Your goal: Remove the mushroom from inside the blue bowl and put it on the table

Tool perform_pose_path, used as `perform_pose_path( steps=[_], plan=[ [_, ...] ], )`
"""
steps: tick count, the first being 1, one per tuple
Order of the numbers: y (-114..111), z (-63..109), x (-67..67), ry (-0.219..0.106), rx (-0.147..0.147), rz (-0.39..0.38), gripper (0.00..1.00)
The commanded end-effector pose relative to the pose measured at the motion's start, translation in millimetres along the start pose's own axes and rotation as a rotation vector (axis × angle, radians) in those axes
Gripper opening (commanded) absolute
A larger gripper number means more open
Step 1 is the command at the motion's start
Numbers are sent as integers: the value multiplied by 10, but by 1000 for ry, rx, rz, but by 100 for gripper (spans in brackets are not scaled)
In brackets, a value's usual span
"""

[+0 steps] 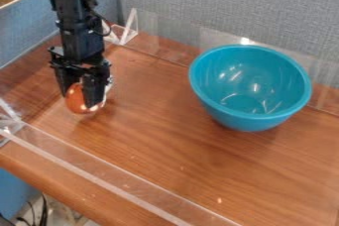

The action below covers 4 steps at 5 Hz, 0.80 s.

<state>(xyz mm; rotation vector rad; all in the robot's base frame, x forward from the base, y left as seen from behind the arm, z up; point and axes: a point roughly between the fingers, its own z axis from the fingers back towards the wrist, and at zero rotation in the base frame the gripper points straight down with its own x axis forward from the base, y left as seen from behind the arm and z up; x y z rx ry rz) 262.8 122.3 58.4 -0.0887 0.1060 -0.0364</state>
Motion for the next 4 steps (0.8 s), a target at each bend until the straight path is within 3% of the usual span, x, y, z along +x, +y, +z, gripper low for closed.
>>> perform_pose_path(
  steps=[1,2,4],
  plan=[
    [78,292,51,-90,42,10,0],
    [88,296,51,-88,43,16,100],
    [98,305,43,-91,50,26,100]
  ],
)
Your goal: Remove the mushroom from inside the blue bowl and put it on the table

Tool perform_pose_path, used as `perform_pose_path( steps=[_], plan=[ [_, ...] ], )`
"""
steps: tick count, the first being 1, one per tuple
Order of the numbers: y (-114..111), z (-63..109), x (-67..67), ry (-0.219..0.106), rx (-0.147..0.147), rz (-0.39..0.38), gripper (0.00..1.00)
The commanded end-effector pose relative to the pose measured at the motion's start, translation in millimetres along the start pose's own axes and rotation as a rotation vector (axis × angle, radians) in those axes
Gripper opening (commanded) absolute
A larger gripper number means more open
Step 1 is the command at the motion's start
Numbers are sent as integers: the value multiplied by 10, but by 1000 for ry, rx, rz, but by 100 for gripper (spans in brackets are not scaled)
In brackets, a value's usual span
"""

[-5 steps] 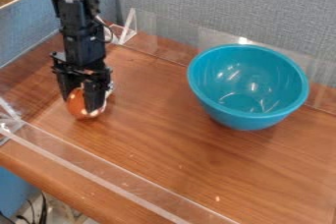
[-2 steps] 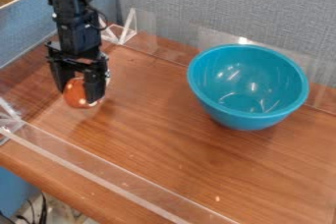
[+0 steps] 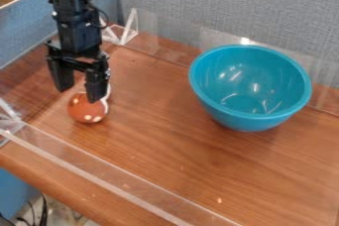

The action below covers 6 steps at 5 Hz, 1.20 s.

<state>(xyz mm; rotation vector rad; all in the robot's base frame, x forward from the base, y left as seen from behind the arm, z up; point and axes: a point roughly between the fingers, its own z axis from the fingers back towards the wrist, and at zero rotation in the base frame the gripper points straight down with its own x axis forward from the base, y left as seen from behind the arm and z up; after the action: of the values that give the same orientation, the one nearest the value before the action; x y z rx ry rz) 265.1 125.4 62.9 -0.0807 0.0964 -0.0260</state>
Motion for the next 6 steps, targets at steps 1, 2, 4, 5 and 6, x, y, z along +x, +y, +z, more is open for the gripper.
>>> perform_pose_path(
  steps=[1,2,4,5,6],
  plan=[
    [76,229,30,-79,47,20,100],
    [78,198,32,-76,51,24,100],
    [78,119,43,-69,57,30,100],
    [77,76,49,-65,60,33,100],
    [75,37,54,-60,63,37,100]
  ],
)
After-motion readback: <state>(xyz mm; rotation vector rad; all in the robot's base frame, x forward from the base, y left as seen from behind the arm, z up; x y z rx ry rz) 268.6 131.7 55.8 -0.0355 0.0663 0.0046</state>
